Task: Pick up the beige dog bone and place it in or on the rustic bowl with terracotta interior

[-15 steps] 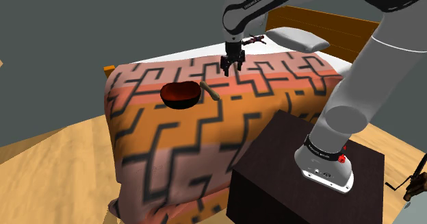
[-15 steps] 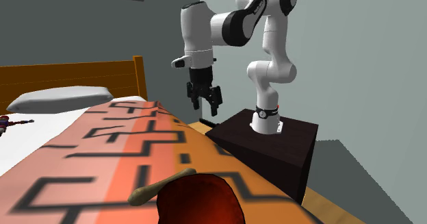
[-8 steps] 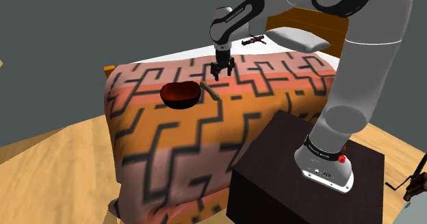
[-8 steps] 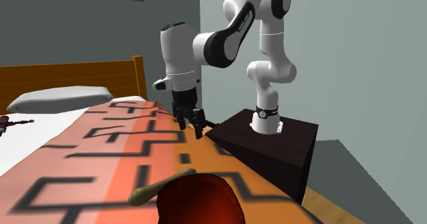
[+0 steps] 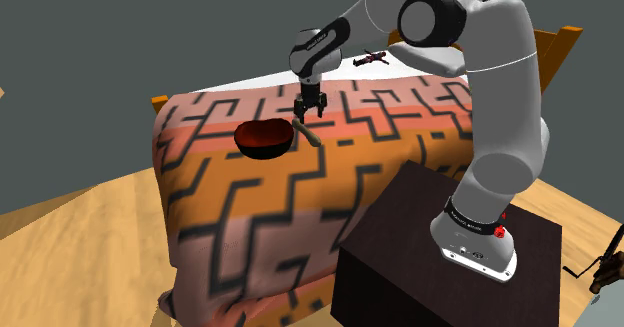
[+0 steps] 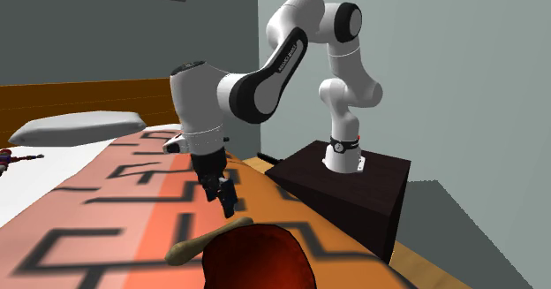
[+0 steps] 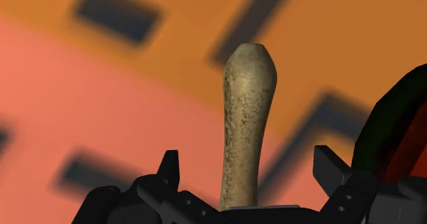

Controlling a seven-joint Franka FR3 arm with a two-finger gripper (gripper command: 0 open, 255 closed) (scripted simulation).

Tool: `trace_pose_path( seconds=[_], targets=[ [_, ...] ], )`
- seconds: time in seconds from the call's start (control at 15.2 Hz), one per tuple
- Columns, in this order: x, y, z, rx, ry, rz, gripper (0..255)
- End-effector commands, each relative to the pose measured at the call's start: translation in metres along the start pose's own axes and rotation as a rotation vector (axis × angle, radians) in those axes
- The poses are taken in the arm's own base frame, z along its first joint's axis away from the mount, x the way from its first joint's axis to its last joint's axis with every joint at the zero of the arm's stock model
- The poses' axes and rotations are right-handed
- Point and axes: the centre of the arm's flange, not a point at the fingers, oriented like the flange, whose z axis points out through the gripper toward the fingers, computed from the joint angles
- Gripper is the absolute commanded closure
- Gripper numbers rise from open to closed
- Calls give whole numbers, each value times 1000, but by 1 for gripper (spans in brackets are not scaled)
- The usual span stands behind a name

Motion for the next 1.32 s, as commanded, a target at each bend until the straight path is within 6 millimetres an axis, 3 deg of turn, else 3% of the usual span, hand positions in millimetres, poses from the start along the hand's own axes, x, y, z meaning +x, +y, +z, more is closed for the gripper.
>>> trace_pose_path(
  seconds=[0.0, 0.2, 0.66, 1.19, 1.25],
  targets=[
    [20, 0, 15, 6, 1, 10, 0],
    [46, 0, 32, 12, 1, 20, 0],
    [46, 0, 72, 12, 1, 20, 0],
    [46, 0, 72, 12, 1, 20, 0],
    [46, 0, 73, 12, 1, 20, 255]
  ],
)
